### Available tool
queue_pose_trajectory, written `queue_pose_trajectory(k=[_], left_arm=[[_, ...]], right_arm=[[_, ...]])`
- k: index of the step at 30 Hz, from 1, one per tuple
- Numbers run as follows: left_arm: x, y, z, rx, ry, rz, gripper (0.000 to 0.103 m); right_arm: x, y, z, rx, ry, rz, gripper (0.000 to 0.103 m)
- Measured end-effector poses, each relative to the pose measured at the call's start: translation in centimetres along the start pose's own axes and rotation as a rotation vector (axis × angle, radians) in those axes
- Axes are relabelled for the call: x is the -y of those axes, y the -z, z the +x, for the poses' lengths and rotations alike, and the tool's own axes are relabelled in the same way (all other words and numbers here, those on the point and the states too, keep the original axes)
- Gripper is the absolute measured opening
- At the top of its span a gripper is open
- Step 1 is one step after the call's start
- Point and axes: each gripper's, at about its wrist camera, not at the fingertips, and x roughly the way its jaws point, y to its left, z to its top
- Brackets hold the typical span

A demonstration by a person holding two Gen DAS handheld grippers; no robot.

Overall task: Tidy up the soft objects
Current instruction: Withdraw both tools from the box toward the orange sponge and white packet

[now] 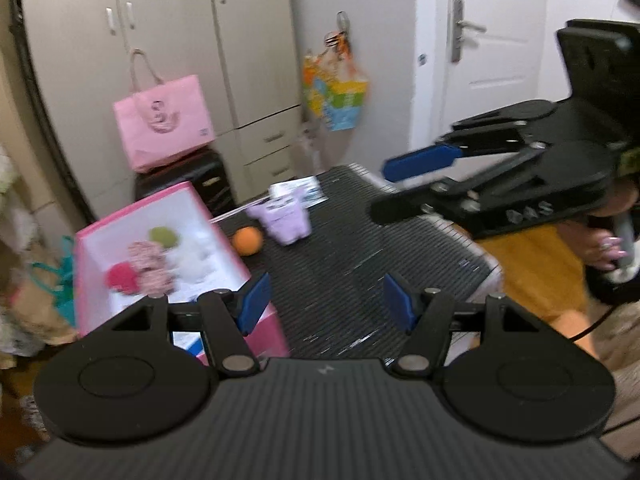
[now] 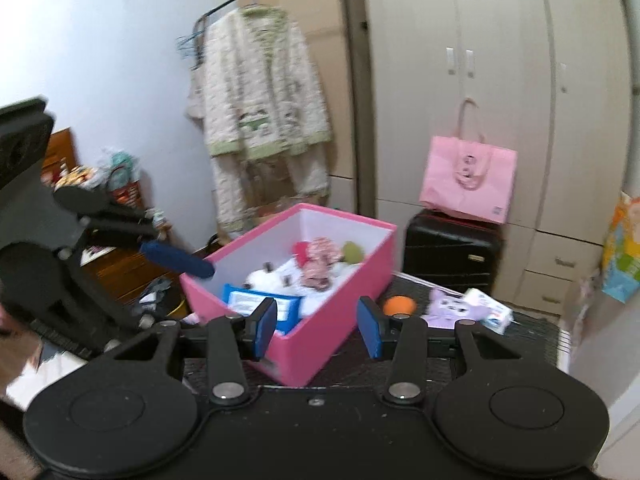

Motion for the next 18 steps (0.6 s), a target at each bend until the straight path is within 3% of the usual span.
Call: queue_pose_trajectory(k=[6,12,15,18], left_arm=[[0.6,-0.9,3.9,0.03,0.072,-0.05,0.062],[0.4,-1.4,8.8,0.046,0.05,-0.148,0.062],[0.1,-1.6,11.0,0.067,-0.006,-0.179,0.061],[0.1,-1.8,12.9,0.11,-0.139,-0.181,0.061]], right_arm=[[4.7,-0.3,0.6,0.013,0.117,0.047,0.05],[9.8,0.2,2.9,0.017,0.14,0.112,0.05],[12.5,0.4,4.6,0.017,0.14,0.139,0.05],[14.8,0.5,6.4,0.016,0.142,0.154,0.05]])
